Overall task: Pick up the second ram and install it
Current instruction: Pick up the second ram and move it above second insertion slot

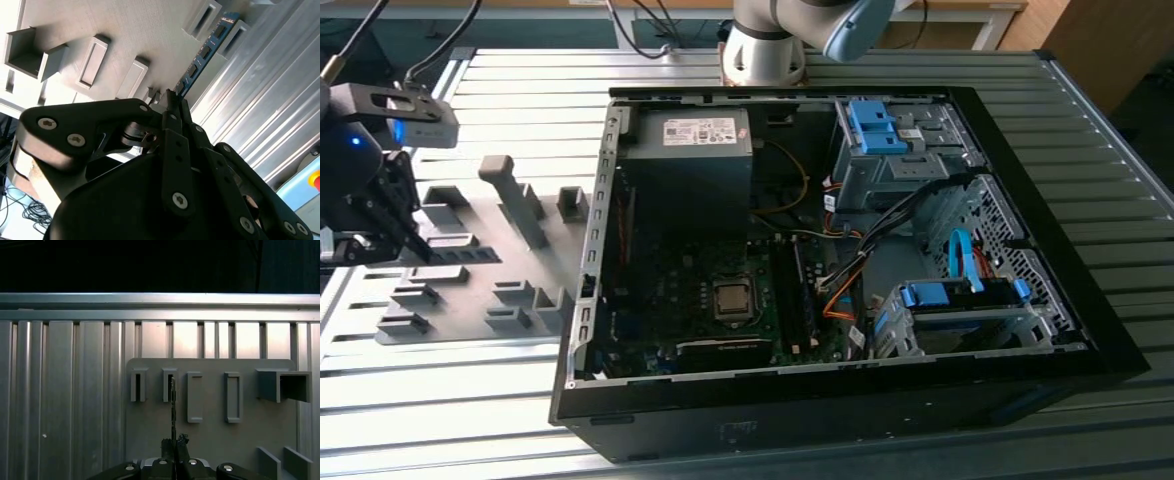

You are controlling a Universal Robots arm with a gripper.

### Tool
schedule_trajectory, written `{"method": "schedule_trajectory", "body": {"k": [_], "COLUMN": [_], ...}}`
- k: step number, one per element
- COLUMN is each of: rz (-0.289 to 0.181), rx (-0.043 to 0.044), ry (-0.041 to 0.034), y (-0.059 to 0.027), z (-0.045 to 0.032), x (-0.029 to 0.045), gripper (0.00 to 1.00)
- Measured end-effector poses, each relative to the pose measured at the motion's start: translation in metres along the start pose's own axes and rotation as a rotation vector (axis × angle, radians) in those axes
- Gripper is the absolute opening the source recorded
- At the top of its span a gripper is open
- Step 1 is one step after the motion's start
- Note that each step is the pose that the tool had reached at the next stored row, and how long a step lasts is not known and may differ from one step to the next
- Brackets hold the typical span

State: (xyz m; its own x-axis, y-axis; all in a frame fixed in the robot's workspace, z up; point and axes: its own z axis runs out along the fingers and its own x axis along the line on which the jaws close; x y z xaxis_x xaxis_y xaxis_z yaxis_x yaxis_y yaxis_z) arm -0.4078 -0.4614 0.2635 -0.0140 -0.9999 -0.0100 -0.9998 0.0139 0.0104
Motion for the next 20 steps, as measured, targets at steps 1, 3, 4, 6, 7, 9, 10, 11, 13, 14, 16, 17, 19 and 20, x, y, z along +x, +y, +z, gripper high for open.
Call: {"method": "schedule_trajectory", "body": {"k": [1,3,4,6,7,9,10,11,13,14,16,17,19,20], "rz": [0.0,0.0,0.0,0.0,0.0,0.0,0.0,0.0,0.0,0.0,0.0,0.0,0.0,0.0], "rx": [0.0,0.0,0.0,0.0,0.0,-0.0001,0.0,0.0,0.0,0.0,0.0,-0.0001,-0.0001,0.0], "ry": [0.0,0.0,0.0,0.0,0.0001,0.0001,0.0001,0.0,0.0,0.0,0.0,0.0001,0.0001,0.0001], "y": [0.0,0.0,0.0,0.0001,0.0001,0.0001,0.0001,0.0001,0.0001,0.0001,0.0002,0.0002,0.0002,0.0002], "z": [-0.0009,-0.0024,-0.0032,-0.0049,-0.0057,-0.0075,-0.0084,-0.0094,-0.0115,-0.0126,-0.0149,-0.0161,-0.0186,-0.0198], "x": [0.0,0.0,0.0,0.0,-0.0001,-0.0001,-0.0001,-0.0001,-0.0001,-0.0001,-0.0002,-0.0002,-0.0002,-0.0002], "gripper": [0.14,0.14,0.14,0.14,0.14,0.14,0.14,0.14,0.14,0.14,0.14,0.14,0.14,0.14]}}
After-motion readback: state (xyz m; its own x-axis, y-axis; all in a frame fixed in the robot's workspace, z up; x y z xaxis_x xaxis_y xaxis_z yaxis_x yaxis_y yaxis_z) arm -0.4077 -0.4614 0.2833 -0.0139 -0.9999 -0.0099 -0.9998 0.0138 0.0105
